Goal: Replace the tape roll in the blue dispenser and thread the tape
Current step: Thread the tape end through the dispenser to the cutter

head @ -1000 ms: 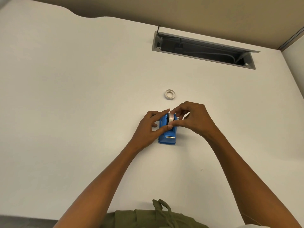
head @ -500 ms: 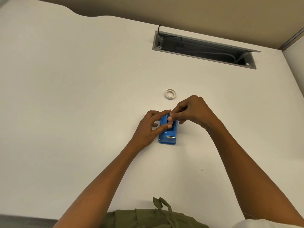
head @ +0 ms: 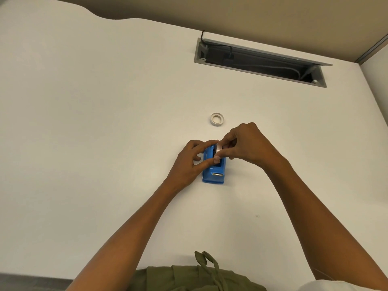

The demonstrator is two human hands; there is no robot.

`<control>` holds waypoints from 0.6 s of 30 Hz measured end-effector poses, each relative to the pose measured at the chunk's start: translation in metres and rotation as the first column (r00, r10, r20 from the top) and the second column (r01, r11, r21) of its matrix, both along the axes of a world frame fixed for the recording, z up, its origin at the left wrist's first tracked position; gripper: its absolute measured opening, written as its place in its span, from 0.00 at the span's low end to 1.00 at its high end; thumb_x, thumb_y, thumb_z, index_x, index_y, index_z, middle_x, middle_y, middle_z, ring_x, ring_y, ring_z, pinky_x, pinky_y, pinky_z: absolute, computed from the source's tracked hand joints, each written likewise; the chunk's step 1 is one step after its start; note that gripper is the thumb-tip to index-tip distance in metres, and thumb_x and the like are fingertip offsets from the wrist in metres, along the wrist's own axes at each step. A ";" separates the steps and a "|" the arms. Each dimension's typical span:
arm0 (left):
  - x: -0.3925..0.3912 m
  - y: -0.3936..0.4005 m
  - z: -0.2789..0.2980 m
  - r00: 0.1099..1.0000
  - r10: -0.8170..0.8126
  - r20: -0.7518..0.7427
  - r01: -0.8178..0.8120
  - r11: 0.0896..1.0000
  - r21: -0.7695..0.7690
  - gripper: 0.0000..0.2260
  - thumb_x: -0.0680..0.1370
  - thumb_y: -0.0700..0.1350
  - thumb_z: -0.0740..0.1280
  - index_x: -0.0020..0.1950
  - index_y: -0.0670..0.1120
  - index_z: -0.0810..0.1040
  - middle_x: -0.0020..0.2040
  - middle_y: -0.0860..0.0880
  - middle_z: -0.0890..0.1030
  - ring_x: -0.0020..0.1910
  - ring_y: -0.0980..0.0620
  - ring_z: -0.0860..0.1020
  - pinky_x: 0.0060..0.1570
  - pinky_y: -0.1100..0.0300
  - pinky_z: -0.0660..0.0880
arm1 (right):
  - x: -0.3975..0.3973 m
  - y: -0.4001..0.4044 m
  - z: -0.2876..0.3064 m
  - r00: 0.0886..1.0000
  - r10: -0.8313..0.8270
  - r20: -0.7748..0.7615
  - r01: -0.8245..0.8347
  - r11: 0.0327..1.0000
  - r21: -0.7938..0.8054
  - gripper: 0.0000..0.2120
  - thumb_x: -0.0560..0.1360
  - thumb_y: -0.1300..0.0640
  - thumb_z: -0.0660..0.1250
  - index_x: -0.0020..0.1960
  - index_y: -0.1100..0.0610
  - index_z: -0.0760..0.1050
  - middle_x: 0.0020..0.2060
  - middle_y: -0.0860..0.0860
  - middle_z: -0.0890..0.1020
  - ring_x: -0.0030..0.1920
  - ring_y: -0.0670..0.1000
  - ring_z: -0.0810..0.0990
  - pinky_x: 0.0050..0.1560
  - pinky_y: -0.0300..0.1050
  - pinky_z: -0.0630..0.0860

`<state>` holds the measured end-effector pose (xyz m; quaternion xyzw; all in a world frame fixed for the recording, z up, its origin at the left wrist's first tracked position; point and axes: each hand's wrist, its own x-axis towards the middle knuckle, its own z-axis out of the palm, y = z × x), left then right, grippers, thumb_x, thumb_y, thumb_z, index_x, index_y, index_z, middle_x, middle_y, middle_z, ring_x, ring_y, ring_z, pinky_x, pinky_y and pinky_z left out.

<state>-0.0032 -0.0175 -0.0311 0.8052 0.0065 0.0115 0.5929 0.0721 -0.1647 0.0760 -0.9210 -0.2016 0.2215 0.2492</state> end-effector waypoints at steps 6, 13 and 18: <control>0.001 0.000 -0.001 1.000 0.000 0.007 0.000 1.000 -0.002 0.19 0.73 0.54 0.68 0.60 0.69 0.67 0.55 0.56 0.72 0.54 0.61 0.73 0.47 0.76 0.70 | -0.001 0.004 0.006 0.998 0.059 0.038 -0.056 0.996 -0.070 0.06 0.66 0.55 0.75 0.41 0.57 0.83 0.34 0.56 0.84 0.33 0.52 0.82 0.37 0.44 0.77; 0.002 0.000 -0.004 1.000 0.000 0.012 0.000 1.000 0.006 0.17 0.75 0.51 0.67 0.60 0.65 0.68 0.56 0.55 0.71 0.52 0.60 0.74 0.46 0.76 0.71 | -0.006 0.019 0.005 0.982 0.159 0.100 -0.119 0.938 -0.326 0.13 0.64 0.50 0.74 0.42 0.59 0.81 0.39 0.56 0.82 0.40 0.54 0.78 0.39 0.45 0.73; 0.003 0.000 -0.004 1.000 -0.001 0.010 0.001 1.000 0.012 0.18 0.75 0.50 0.67 0.61 0.64 0.68 0.56 0.55 0.71 0.53 0.57 0.74 0.46 0.72 0.73 | -0.004 0.020 0.006 0.982 0.171 0.075 -0.134 0.925 -0.355 0.13 0.64 0.49 0.74 0.42 0.58 0.80 0.38 0.55 0.78 0.40 0.54 0.77 0.36 0.42 0.69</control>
